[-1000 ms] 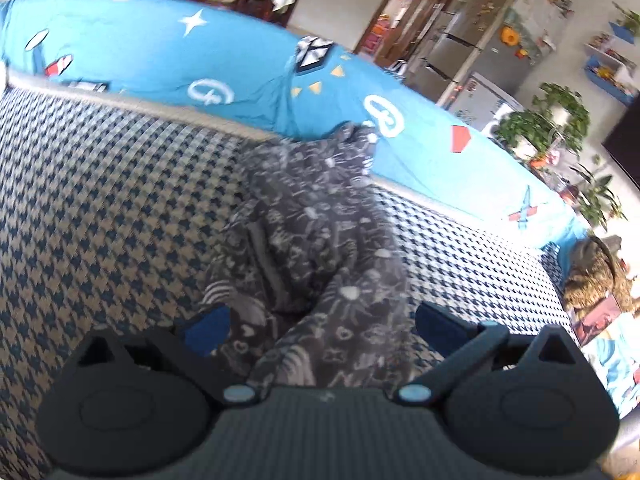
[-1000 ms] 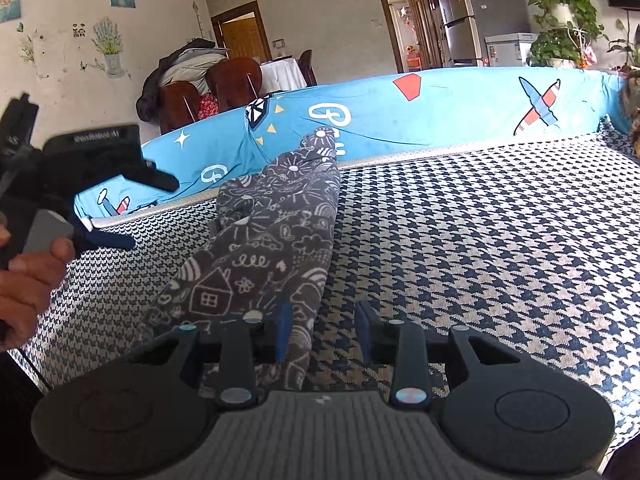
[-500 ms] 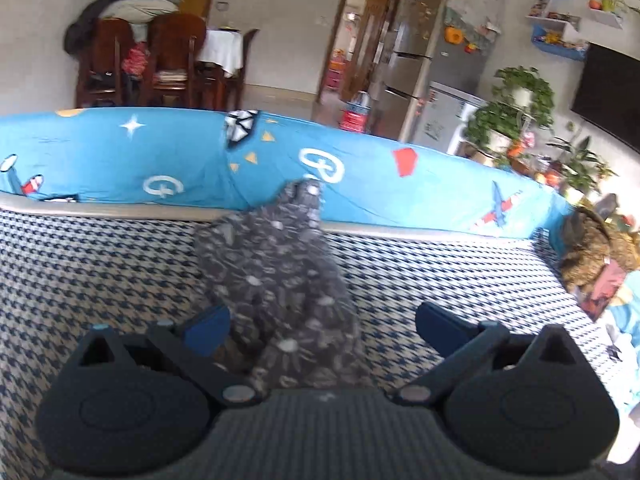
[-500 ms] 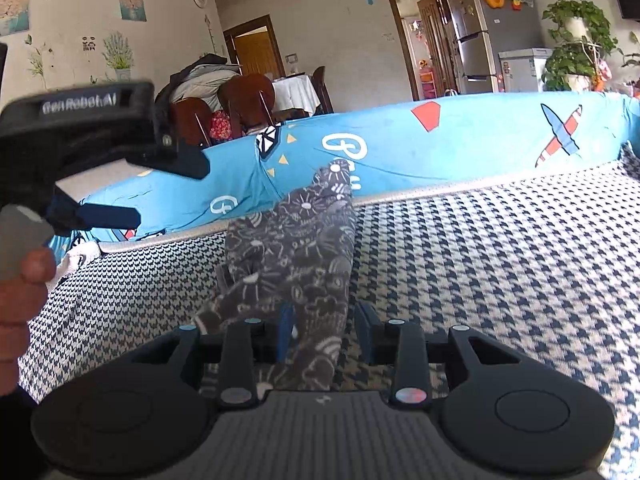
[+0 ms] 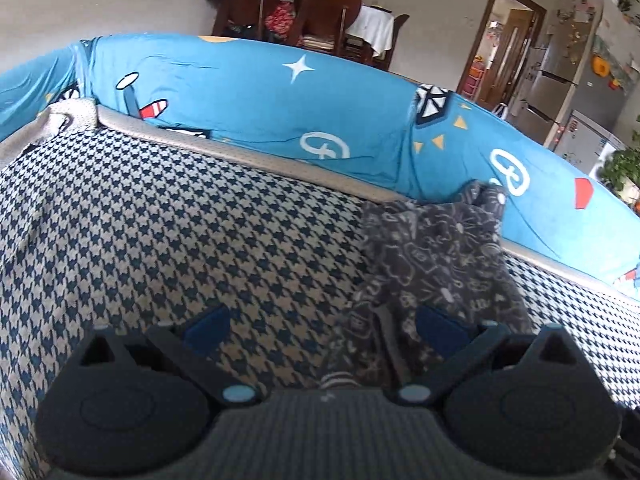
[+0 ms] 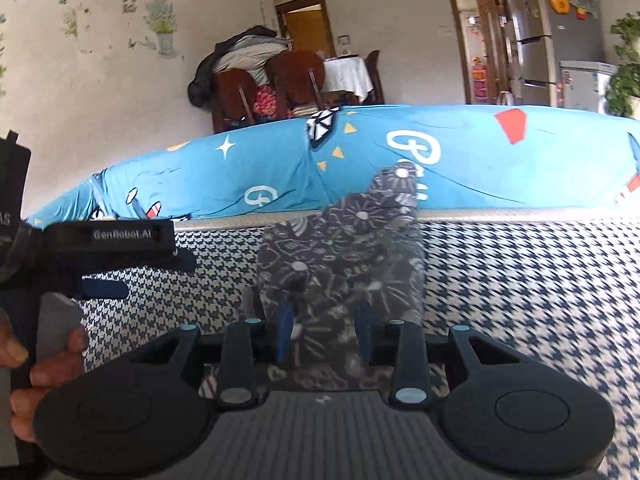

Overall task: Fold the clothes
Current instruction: 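Carry the folded jacket back into the bed corner with the right gripper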

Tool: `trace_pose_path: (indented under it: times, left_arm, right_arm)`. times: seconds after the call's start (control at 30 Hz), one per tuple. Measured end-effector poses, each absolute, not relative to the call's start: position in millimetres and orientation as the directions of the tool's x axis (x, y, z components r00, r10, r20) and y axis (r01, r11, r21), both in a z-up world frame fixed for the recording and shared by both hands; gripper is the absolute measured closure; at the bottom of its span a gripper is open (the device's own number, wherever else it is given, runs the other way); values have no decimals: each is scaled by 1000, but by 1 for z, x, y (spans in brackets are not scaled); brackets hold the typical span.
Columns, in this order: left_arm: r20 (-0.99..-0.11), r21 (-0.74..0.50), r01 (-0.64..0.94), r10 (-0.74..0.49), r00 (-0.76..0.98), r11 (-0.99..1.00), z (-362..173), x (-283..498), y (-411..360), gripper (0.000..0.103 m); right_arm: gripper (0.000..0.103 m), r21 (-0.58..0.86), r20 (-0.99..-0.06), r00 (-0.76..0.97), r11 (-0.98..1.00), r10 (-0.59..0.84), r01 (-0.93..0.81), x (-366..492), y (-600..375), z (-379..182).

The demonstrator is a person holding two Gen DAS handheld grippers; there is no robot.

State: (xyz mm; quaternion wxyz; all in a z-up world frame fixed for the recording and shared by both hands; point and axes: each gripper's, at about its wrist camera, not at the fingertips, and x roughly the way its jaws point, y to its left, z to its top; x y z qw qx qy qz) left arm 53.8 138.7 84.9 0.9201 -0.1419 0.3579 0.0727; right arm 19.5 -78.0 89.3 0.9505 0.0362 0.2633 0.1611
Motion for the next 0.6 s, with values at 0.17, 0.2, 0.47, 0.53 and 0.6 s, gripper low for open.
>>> trace_pose_path:
  times: [0.17,0.2,0.47,0.53,0.6]
  left_arm:
    - [-673,-184,-336,131,728,924,78,64,158,0]
    - [-668,-172,-358,158,727,918,77,65,162,0]
    - [-702,-201,-391,146,697,898,67,68,174,0]
    - [-704,-206,-392,143,696,897,67,69,174,0]
    - [-704,-210,-394,141,696,895,67,69,175,0]
  right_arm:
    - [59,120,-513,784,933,350,-339,63,-52,84]
    - [51,119,-518,777,930,358,-349,72,-48,82]
    - [42,44,-564,748,918,349,-395,118,-17,63]
    - [40,19,-573,743,912,345,-409,128,-10,60]
    - [40,-6,-582,738,906,341,-423,137,-2,56]
